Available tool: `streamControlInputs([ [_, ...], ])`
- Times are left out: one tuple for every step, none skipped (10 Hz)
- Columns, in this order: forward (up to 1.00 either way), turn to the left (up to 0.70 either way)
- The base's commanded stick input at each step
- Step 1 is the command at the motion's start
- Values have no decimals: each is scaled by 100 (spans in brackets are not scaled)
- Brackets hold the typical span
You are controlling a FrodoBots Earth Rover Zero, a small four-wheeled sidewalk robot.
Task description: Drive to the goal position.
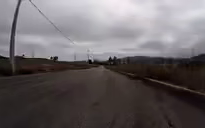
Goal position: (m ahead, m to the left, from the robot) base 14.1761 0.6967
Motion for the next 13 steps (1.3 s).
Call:
streamControlInputs([
  [70, 0],
  [70, 0],
  [70, 0],
  [70, 0],
  [70, 0],
  [70, 0],
  [70, 0],
  [70, 0],
  [70, 0],
  [70, 0],
  [70, 0],
  [70, 0],
  [70, 0],
])
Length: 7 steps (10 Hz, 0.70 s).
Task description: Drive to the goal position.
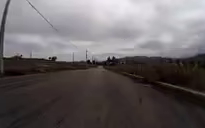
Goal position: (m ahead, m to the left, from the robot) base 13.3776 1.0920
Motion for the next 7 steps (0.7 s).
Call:
streamControlInputs([
  [70, 0],
  [70, 0],
  [70, 0],
  [70, 0],
  [70, 0],
  [70, 0],
  [70, 0],
])
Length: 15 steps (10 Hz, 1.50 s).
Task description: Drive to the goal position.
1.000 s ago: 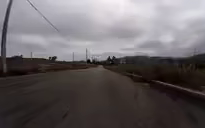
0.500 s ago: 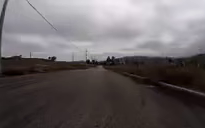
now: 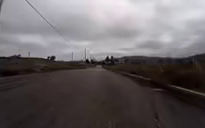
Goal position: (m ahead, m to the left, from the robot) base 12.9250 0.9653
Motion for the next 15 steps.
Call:
streamControlInputs([
  [70, 0],
  [70, 0],
  [70, 0],
  [70, 0],
  [70, 0],
  [70, 0],
  [70, 0],
  [70, 0],
  [70, 0],
  [70, 0],
  [70, 0],
  [70, 0],
  [70, 0],
  [70, 0],
  [70, 0],
])
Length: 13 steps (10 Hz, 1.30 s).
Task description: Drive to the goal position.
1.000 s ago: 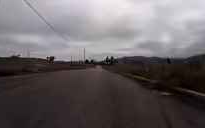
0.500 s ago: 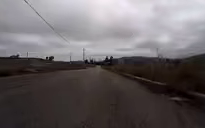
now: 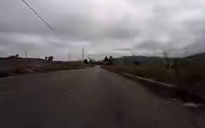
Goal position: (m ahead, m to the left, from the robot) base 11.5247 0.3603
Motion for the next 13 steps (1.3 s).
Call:
streamControlInputs([
  [70, 0],
  [70, 0],
  [70, 0],
  [70, 0],
  [70, 0],
  [70, 0],
  [70, 0],
  [70, 0],
  [70, 0],
  [70, 0],
  [70, 0],
  [70, 0],
  [70, 0],
])
